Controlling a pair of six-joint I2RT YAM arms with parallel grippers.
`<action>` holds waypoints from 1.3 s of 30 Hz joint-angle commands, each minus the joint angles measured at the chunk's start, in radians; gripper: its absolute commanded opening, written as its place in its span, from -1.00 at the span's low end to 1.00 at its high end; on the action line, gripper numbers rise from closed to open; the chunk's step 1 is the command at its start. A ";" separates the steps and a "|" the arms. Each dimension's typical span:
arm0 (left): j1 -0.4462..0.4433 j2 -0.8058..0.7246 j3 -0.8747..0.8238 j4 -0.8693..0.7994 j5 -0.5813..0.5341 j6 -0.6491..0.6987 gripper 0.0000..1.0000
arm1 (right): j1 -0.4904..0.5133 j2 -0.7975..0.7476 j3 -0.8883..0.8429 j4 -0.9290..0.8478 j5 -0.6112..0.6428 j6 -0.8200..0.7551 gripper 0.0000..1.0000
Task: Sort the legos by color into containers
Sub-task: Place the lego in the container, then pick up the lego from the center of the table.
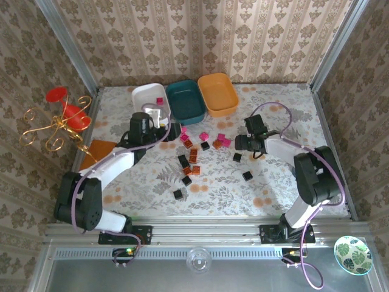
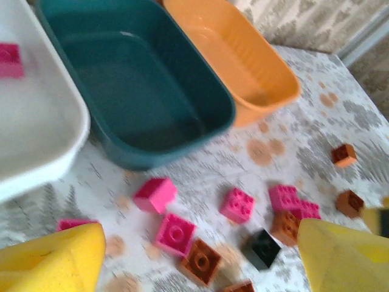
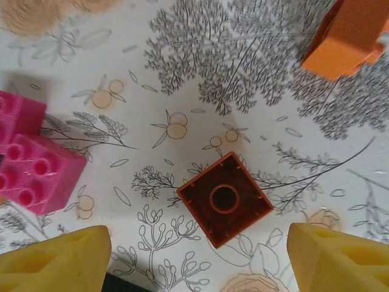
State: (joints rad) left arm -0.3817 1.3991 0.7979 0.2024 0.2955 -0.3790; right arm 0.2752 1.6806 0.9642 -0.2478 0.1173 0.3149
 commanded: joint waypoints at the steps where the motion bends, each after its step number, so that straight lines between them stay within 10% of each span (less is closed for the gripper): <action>1: -0.021 -0.055 -0.050 0.040 0.004 -0.027 0.66 | -0.010 0.044 0.043 -0.056 -0.006 0.035 0.57; 13: -0.026 -0.121 -0.137 0.005 0.001 0.003 0.66 | -0.013 0.231 0.208 -0.085 -0.027 -0.005 0.59; 39: -0.027 -0.167 -0.201 0.002 -0.013 -0.001 0.66 | 0.022 0.144 0.177 -0.064 -0.097 -0.037 -0.29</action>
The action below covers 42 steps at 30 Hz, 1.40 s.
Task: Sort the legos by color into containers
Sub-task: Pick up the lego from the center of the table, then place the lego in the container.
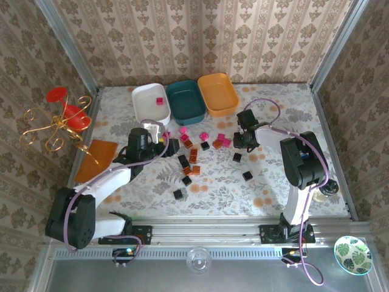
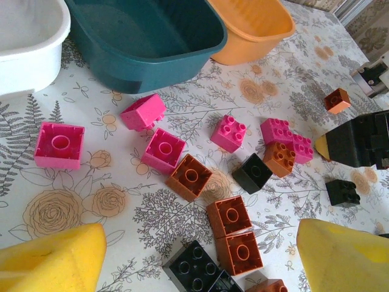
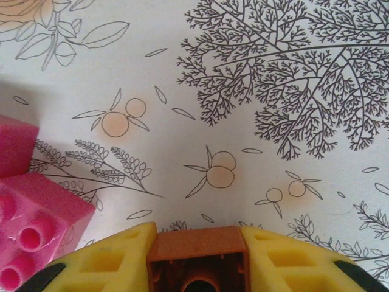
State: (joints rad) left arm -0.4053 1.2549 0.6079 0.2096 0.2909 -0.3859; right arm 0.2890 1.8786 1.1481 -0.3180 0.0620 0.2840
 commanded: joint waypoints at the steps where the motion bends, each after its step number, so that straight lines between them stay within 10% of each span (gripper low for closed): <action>1: -0.003 -0.026 -0.013 -0.006 -0.009 0.004 0.66 | 0.010 -0.065 -0.009 0.027 -0.059 -0.001 -0.30; 17: 0.010 -0.097 -0.027 -0.090 -0.053 0.041 0.67 | 0.126 0.181 0.321 0.550 -0.225 0.359 -0.38; 31: 0.013 -0.167 -0.051 -0.196 -0.048 0.050 0.68 | 0.136 0.627 1.016 0.366 -0.219 0.412 -0.08; 42: 0.011 -0.080 -0.052 -0.123 -0.036 0.020 0.68 | 0.111 0.205 0.543 0.549 -0.391 0.398 0.38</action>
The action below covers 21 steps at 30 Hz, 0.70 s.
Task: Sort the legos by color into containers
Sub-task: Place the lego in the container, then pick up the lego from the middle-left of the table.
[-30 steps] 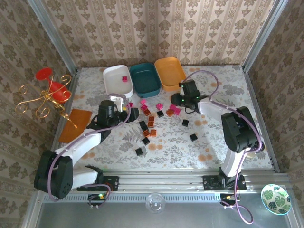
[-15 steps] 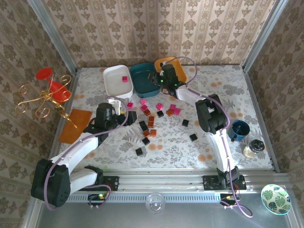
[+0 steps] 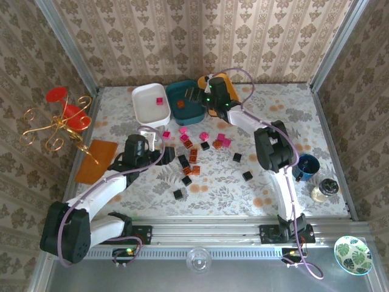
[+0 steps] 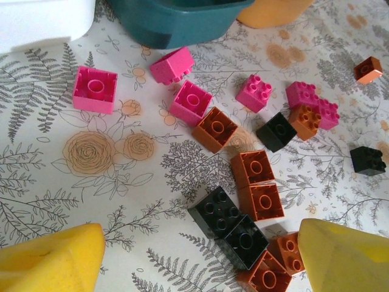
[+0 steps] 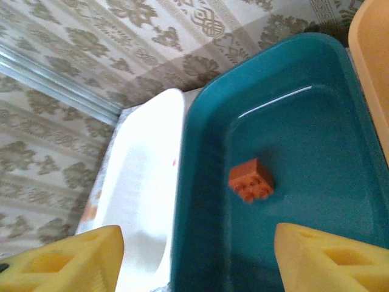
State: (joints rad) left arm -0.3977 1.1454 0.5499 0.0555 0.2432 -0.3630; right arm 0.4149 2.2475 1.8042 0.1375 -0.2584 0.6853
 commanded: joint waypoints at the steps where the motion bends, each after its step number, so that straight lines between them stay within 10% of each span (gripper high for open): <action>1: 0.003 0.051 0.017 0.032 0.007 -0.001 0.68 | -0.018 -0.227 -0.189 0.105 -0.074 -0.012 0.39; 9: 0.032 0.365 0.210 -0.008 -0.074 0.052 0.60 | -0.006 -0.632 -0.708 0.063 -0.034 -0.100 0.45; 21: 0.043 0.740 0.558 -0.201 -0.265 0.136 0.48 | 0.032 -1.037 -1.001 -0.209 0.058 -0.265 0.51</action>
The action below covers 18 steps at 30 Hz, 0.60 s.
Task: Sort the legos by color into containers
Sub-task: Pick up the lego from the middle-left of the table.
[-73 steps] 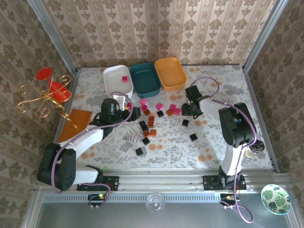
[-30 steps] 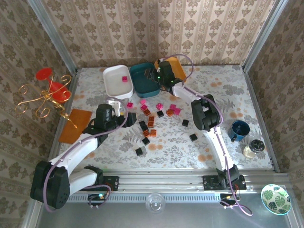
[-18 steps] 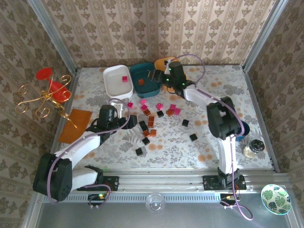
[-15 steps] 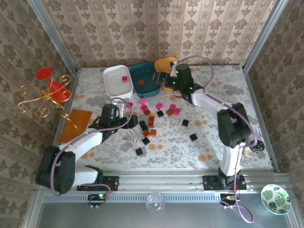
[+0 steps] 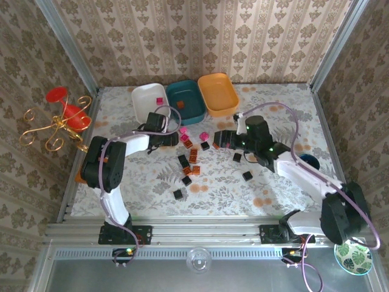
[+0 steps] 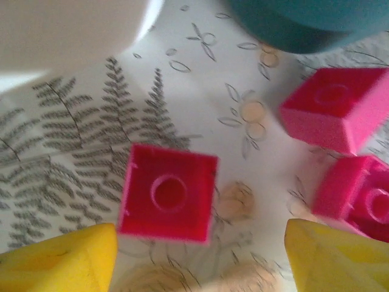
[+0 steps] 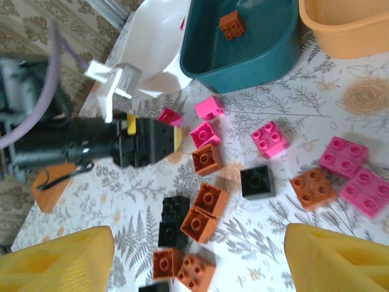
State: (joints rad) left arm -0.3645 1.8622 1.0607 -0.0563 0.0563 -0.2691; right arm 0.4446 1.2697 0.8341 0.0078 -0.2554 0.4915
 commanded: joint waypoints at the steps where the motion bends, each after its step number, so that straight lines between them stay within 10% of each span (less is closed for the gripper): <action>1: 0.015 0.032 0.057 -0.096 -0.093 0.042 0.48 | 0.002 -0.079 -0.047 -0.088 0.073 -0.084 0.52; 18: 0.036 0.102 0.119 -0.039 0.024 0.079 -0.18 | 0.003 -0.023 -0.090 0.009 0.071 -0.110 0.56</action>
State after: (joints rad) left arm -0.3233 1.9511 1.1919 -0.1532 0.0223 -0.2100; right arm 0.4442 1.2366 0.7551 -0.0269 -0.1890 0.3950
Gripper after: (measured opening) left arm 0.422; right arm 0.778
